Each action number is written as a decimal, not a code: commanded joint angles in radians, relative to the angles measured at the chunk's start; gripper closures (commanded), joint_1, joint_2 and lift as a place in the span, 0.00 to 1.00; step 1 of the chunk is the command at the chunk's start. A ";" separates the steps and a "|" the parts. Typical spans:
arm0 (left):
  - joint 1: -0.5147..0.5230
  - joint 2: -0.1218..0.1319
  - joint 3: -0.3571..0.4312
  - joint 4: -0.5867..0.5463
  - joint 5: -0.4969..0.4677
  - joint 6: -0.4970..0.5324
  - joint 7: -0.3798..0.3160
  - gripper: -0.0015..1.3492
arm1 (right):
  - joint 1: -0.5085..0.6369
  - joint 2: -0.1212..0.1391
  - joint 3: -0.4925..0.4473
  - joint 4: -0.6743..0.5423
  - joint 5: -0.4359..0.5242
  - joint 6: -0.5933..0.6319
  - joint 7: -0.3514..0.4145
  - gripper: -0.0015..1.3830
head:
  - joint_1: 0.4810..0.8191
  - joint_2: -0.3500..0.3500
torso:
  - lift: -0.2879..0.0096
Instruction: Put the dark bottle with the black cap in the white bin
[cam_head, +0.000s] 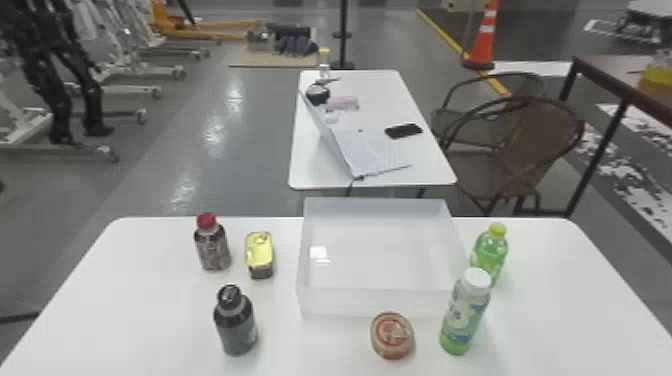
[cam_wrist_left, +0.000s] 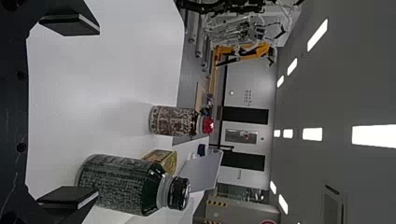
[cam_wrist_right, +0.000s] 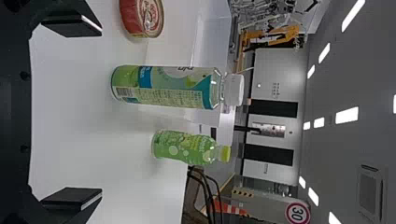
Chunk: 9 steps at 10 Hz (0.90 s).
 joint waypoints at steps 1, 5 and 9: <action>-0.003 -0.004 0.002 0.005 -0.001 0.000 -0.006 0.07 | -0.005 0.000 0.000 0.002 0.004 0.009 0.011 0.06 | 0.20 0.50 | 0.63; -0.011 -0.004 0.003 0.014 -0.002 0.002 -0.021 0.07 | -0.026 0.000 0.000 0.014 0.012 0.012 0.040 0.06 | 0.20 0.50 | 0.63; -0.014 -0.004 0.005 0.014 0.001 0.006 -0.039 0.07 | -0.023 0.002 0.000 0.012 0.012 0.013 0.040 0.06 | 0.20 0.50 | 0.63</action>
